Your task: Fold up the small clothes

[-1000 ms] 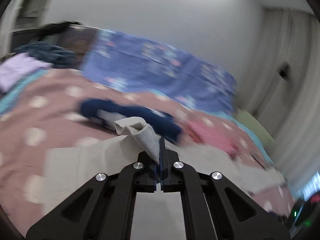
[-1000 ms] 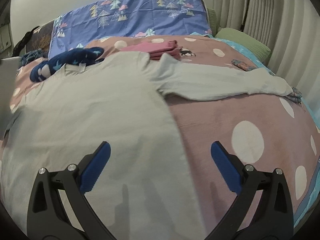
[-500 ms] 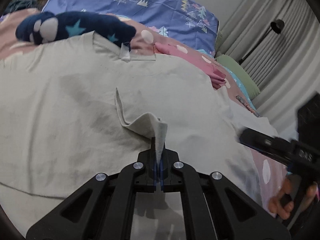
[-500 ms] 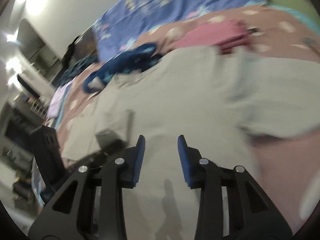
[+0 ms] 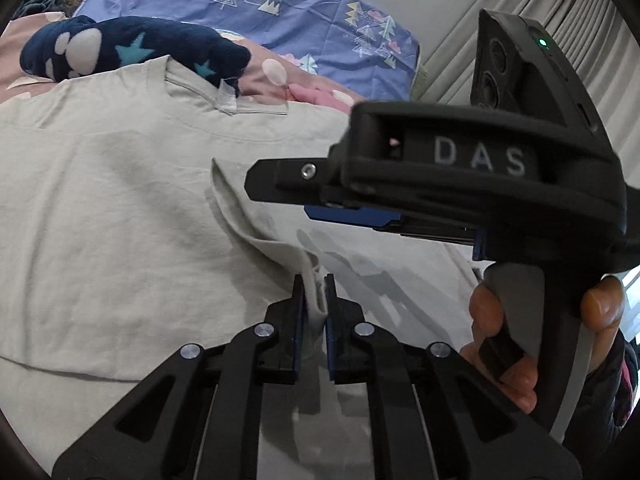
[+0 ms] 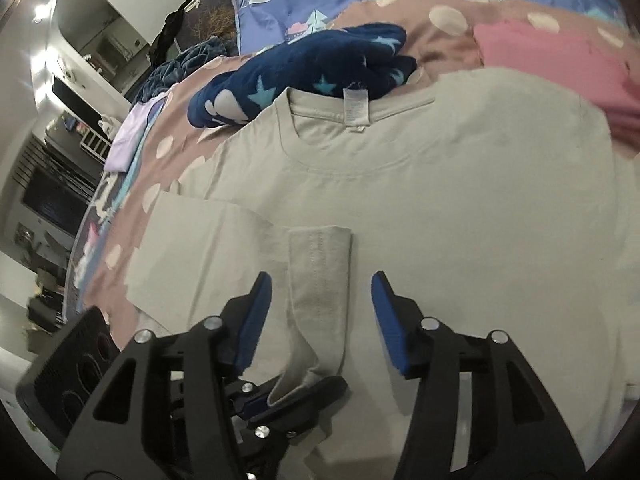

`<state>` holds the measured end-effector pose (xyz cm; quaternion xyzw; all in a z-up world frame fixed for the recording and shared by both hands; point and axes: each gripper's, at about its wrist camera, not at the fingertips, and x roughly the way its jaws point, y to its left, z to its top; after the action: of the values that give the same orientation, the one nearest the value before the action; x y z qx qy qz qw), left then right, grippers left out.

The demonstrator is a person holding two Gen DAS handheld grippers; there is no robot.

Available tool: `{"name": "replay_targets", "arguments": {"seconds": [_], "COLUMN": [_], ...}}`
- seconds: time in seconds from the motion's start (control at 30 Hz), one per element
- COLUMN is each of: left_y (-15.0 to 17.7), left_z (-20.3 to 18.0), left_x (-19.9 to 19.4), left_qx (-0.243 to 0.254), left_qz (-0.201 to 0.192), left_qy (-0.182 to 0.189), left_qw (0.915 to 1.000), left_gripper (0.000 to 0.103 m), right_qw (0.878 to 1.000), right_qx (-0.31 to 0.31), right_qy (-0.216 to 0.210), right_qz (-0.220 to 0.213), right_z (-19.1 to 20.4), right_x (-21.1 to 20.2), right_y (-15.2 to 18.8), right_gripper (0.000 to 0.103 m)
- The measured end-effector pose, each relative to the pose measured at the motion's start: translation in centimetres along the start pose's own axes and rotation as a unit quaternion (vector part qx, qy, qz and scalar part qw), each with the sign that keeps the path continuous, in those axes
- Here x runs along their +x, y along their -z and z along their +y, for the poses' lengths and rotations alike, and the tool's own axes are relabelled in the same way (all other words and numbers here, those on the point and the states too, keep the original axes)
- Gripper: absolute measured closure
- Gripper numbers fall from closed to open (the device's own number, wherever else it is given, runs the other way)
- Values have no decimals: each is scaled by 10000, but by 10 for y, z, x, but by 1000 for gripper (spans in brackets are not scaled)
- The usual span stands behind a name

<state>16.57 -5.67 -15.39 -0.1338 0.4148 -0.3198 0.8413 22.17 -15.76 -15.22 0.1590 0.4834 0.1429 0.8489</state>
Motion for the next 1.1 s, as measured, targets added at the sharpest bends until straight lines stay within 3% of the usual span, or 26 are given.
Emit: {"name": "replay_targets", "arguments": {"seconds": [0.2, 0.4, 0.5, 0.53, 0.57, 0.63, 0.7, 0.83, 0.97, 1.1], "left_y": [0, -1, -1, -2, -2, -2, -6, -33, -53, -52], "left_z": [5, 7, 9, 9, 9, 9, 4, -21, -60, -92], "left_x": [8, 10, 10, 10, 9, 8, 4, -9, -10, 16], "left_qx": [-147, -166, -192, -197, -198, -192, -134, 54, 398, 828], "left_qz": [106, 123, 114, 100, 91, 67, -33, -377, -543, -400], "left_qy": [23, 14, 23, 23, 23, -10, -68, 101, 245, 273], "left_qw": [9998, 9998, 9997, 9998, 9998, 9998, 9999, 9992, 9974, 9954], "left_gripper": [96, 96, 97, 97, 98, 99, 99, 99, 99, 99], "right_qw": [9998, 9990, 9955, 9947, 9948, 9968, 9997, 9983, 9936, 9915], "right_qx": [-65, -412, -793, -806, -747, -425, -52, 24, 30, 359], "right_qy": [129, -102, 411, 502, 535, 576, 221, -219, -241, -3], "right_qz": [98, 127, 318, 385, 428, 359, 105, -542, -1104, -1254], "right_z": [-8, 13, 24, 23, 20, 6, -7, -13, -27, -66], "right_x": [4, 7, 19, 24, 28, 28, 14, -29, -76, -88], "right_y": [-1, 2, 6, 7, 8, 6, 0, -13, -25, -26], "right_gripper": [49, 47, 45, 59, 83, 99, 100, 100, 100, 99]}}
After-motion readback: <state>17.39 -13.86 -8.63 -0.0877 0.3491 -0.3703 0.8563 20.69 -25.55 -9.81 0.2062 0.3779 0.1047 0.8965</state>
